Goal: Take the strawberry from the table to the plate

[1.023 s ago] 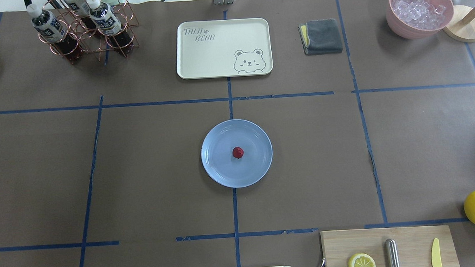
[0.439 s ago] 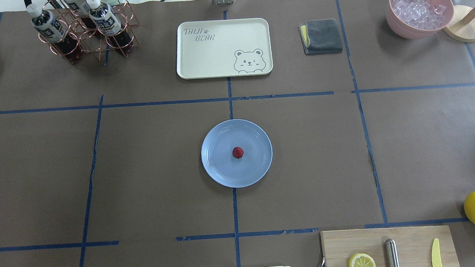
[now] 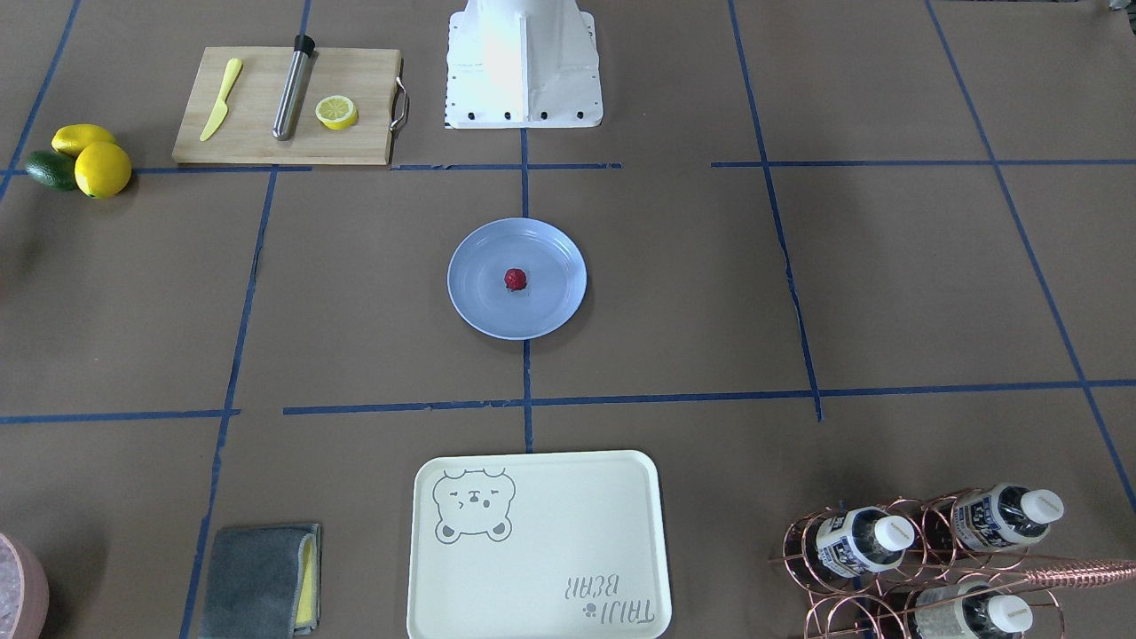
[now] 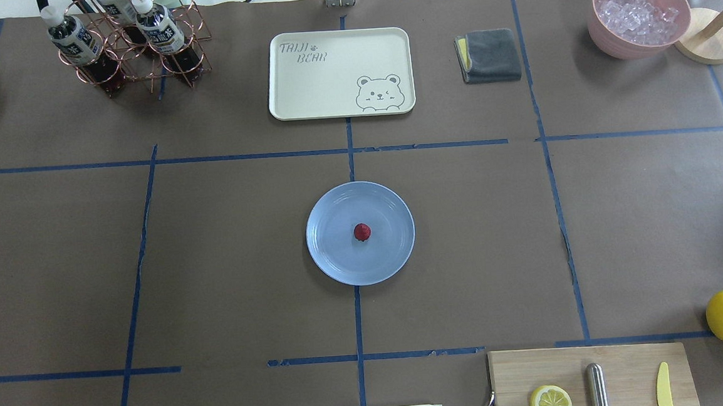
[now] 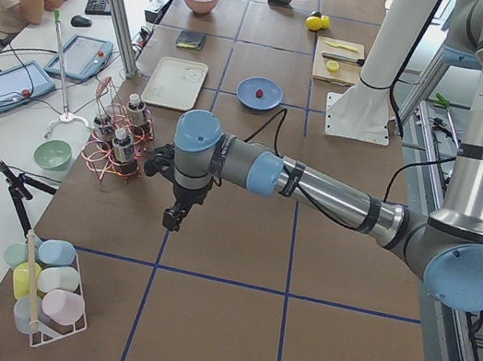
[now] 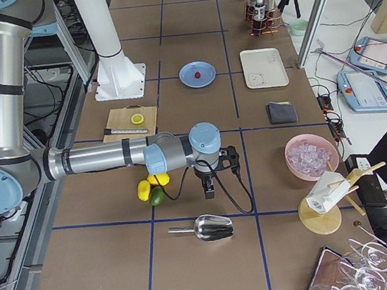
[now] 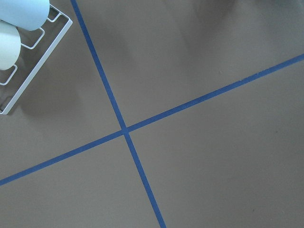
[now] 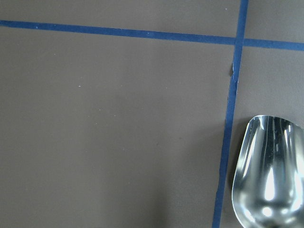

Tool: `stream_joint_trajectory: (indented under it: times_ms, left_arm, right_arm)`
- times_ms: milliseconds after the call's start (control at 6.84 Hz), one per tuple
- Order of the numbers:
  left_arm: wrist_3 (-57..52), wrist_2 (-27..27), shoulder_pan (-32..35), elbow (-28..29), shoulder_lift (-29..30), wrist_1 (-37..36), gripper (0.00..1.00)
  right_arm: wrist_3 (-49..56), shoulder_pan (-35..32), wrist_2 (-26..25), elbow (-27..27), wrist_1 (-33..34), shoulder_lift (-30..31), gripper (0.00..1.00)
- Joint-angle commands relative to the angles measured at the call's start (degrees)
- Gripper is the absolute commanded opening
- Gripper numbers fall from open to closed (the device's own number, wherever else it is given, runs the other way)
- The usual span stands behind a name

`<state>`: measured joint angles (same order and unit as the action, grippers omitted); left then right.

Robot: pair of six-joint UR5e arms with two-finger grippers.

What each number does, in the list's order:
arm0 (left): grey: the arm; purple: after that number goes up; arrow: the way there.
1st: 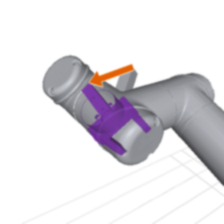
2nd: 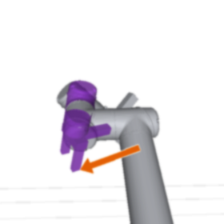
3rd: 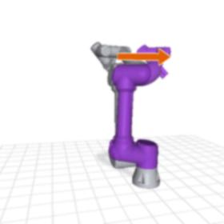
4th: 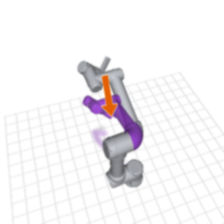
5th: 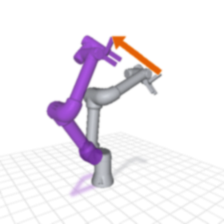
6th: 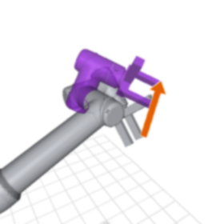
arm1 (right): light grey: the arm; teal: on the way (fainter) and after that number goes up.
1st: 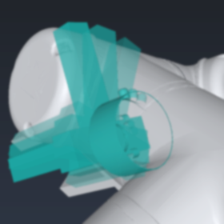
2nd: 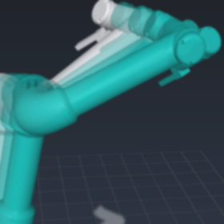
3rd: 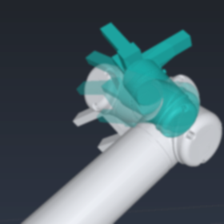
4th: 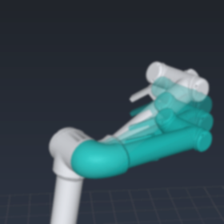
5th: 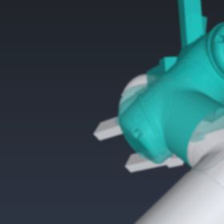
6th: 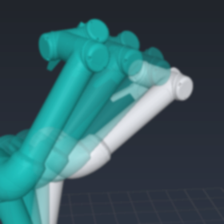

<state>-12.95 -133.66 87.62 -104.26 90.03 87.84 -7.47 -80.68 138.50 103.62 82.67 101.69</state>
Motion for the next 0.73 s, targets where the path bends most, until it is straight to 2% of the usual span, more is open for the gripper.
stream_joint_trajectory:
  times_ms: [0,585]
  left_arm:
    - [0.0,0.3,-0.2,-0.8,-0.1,-0.1,1.00]
    - [0.1,0.8,-0.1,-0.7,-0.7,0.0,1.00]
  right_arm:
    - [0.0,0.0,0.0,0.0,0.0,0.0,1.00]
    - [-0.1,0.0,0.0,0.1,0.0,0.0,1.00]
